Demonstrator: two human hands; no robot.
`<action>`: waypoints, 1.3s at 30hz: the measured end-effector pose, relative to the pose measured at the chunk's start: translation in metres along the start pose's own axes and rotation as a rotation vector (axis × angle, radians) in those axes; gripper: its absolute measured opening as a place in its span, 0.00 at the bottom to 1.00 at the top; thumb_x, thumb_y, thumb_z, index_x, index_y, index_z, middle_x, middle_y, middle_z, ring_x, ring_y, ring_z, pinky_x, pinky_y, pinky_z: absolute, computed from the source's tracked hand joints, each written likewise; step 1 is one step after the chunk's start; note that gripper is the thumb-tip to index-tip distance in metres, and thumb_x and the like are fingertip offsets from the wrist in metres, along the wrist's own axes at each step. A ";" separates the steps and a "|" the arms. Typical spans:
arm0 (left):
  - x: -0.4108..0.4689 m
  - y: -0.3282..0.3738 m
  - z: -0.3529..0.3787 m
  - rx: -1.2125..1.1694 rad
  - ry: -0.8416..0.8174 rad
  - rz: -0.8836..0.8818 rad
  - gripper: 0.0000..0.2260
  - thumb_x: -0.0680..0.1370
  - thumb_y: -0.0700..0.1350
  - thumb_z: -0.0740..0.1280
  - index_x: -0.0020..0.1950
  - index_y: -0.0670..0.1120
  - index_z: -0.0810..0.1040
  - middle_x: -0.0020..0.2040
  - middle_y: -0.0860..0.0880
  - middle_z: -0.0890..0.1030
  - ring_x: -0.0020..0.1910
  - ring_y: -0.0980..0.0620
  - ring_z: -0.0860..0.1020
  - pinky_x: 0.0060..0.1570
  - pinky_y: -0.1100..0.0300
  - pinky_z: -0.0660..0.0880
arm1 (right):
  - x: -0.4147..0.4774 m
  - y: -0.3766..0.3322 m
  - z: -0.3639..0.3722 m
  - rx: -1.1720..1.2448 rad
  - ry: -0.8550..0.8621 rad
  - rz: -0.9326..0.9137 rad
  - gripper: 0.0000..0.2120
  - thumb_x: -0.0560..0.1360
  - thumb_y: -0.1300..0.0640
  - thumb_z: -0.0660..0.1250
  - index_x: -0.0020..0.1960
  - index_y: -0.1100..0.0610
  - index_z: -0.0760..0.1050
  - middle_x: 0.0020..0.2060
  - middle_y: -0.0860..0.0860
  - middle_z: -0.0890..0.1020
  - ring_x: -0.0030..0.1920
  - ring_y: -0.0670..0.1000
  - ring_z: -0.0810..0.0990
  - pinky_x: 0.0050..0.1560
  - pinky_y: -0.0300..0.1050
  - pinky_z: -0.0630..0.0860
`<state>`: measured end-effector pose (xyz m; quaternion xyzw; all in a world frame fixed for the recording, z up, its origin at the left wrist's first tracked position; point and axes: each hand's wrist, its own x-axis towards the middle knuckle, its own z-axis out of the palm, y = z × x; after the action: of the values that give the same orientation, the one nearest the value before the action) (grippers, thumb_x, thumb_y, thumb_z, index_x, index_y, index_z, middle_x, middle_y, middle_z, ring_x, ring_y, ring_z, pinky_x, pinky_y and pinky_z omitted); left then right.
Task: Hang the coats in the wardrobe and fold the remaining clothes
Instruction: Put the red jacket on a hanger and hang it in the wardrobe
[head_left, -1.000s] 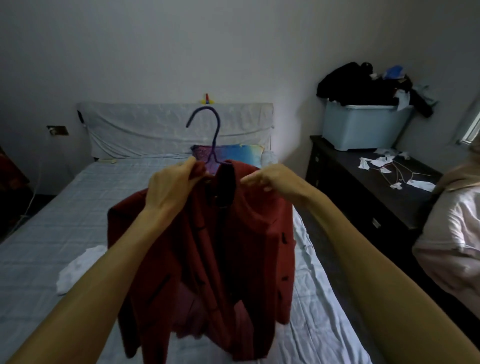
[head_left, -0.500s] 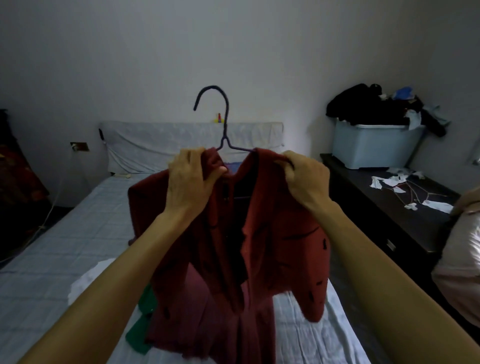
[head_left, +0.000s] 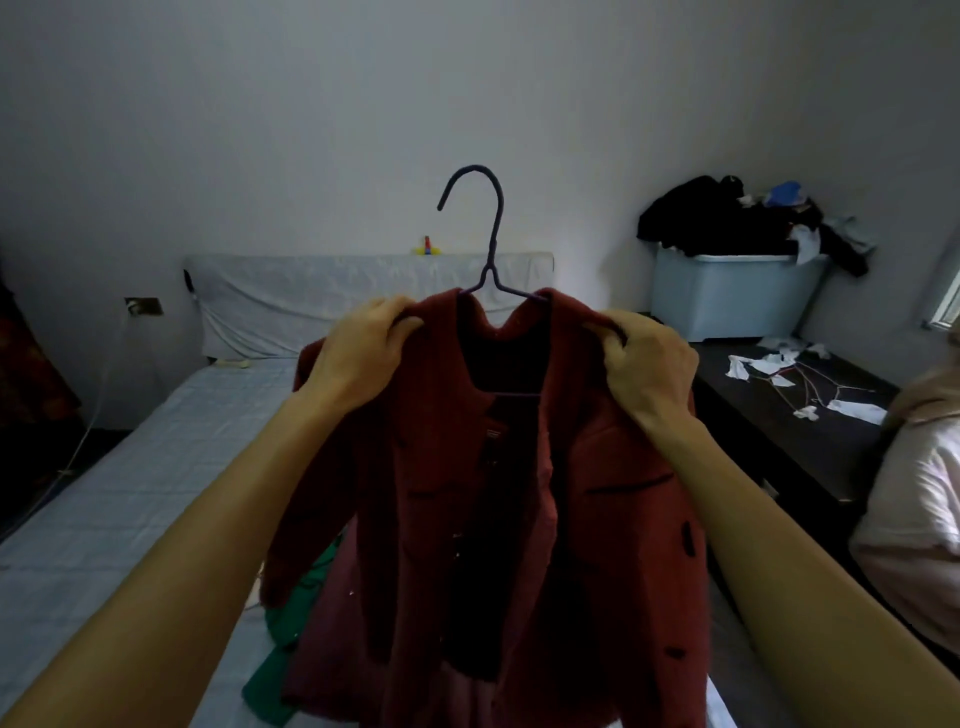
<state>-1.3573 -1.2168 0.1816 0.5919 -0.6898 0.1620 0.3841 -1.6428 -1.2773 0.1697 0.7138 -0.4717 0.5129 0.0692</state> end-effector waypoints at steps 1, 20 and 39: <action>0.000 -0.001 -0.001 -0.014 0.048 0.028 0.10 0.79 0.46 0.62 0.57 0.42 0.77 0.51 0.41 0.80 0.49 0.40 0.78 0.49 0.51 0.73 | 0.003 0.004 -0.003 0.016 -0.046 0.012 0.10 0.77 0.47 0.64 0.54 0.46 0.81 0.45 0.50 0.84 0.46 0.55 0.80 0.41 0.43 0.65; -0.030 0.032 0.001 -0.017 0.107 -0.004 0.14 0.81 0.49 0.57 0.59 0.44 0.75 0.53 0.44 0.79 0.49 0.45 0.77 0.47 0.53 0.73 | -0.011 0.008 -0.004 0.065 0.120 -0.278 0.12 0.79 0.49 0.62 0.48 0.56 0.78 0.38 0.52 0.81 0.34 0.51 0.78 0.31 0.48 0.75; -0.070 0.124 -0.032 0.160 0.237 -0.019 0.14 0.81 0.51 0.60 0.58 0.44 0.77 0.50 0.46 0.82 0.45 0.47 0.81 0.42 0.51 0.78 | -0.040 0.015 -0.052 0.097 0.258 -0.249 0.16 0.78 0.46 0.63 0.43 0.58 0.77 0.34 0.52 0.78 0.31 0.52 0.75 0.29 0.48 0.69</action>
<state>-1.4625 -1.1160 0.1811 0.6039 -0.6188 0.2816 0.4160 -1.6893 -1.2310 0.1559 0.6974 -0.3417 0.6099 0.1578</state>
